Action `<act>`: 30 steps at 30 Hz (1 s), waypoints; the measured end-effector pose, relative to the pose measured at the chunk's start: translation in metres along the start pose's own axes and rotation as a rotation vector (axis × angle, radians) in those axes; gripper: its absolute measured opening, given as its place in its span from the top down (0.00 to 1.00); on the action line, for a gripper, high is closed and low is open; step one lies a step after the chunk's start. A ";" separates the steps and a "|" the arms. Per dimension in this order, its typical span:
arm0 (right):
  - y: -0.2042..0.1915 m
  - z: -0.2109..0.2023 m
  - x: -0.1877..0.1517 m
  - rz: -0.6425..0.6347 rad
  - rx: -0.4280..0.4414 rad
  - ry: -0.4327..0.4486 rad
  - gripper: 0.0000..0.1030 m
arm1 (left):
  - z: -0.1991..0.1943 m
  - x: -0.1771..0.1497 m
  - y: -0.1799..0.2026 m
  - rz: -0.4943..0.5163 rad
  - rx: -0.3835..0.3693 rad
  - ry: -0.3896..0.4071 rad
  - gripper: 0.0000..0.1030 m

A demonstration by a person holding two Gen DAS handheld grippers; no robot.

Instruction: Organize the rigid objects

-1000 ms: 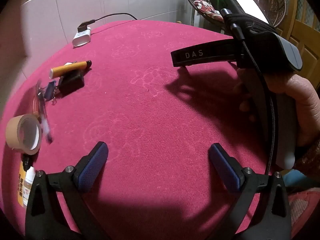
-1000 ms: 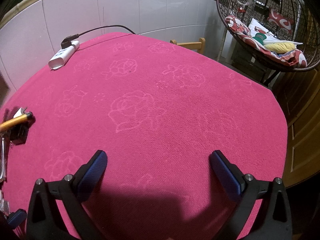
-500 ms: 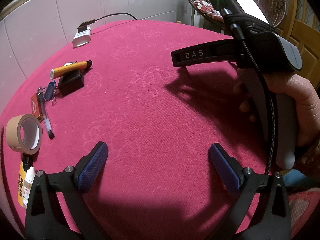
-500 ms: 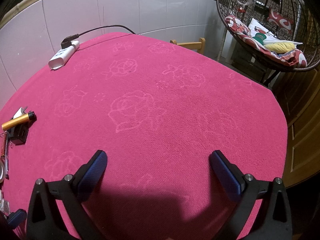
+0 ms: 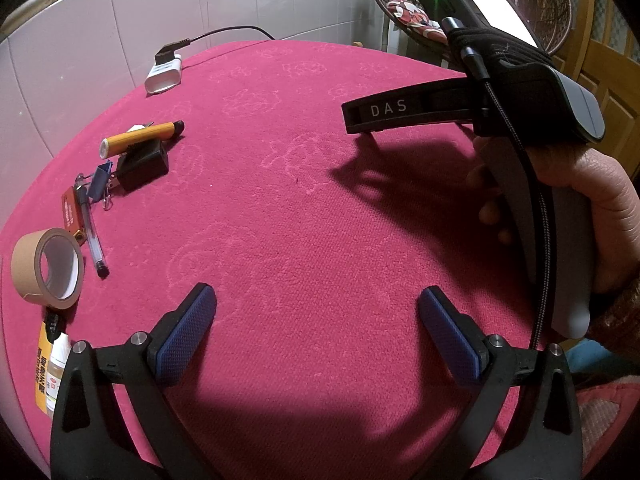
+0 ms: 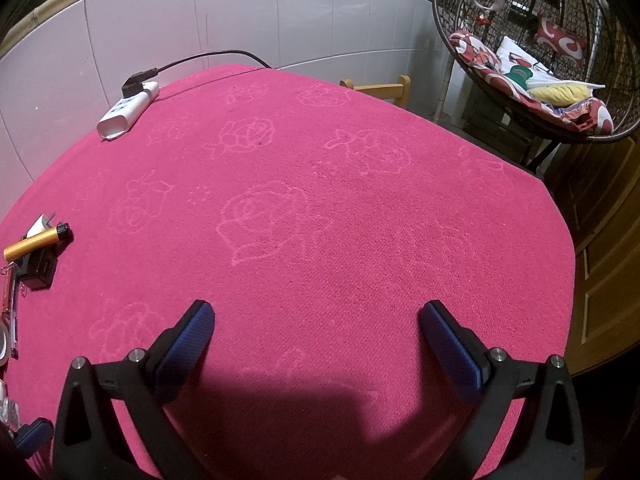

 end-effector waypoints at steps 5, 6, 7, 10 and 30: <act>0.000 0.000 0.000 0.000 0.000 0.000 0.00 | 0.000 0.000 0.000 0.000 0.000 0.000 0.00; 0.000 0.000 0.000 0.000 0.000 0.000 0.00 | 0.000 0.000 0.000 0.000 0.000 0.000 0.00; 0.000 0.000 0.000 0.000 0.001 0.000 0.00 | 0.000 0.000 0.000 0.000 0.000 0.000 0.00; 0.000 0.000 0.000 0.000 0.000 0.000 0.00 | 0.000 0.000 0.000 0.000 0.000 0.000 0.00; 0.000 0.000 0.000 0.000 0.001 0.000 0.00 | -0.072 0.040 -0.012 -0.012 0.026 0.173 0.00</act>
Point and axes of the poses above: each gripper's, at about its wrist camera, not at the fingertips, and z roughly the way its jaws point, y to its right, x to its top, the point moved 2 cm from there along z, roughly the way its jaws point, and after that the axes turned 13 degrees about -x, right-handed, at the moved point
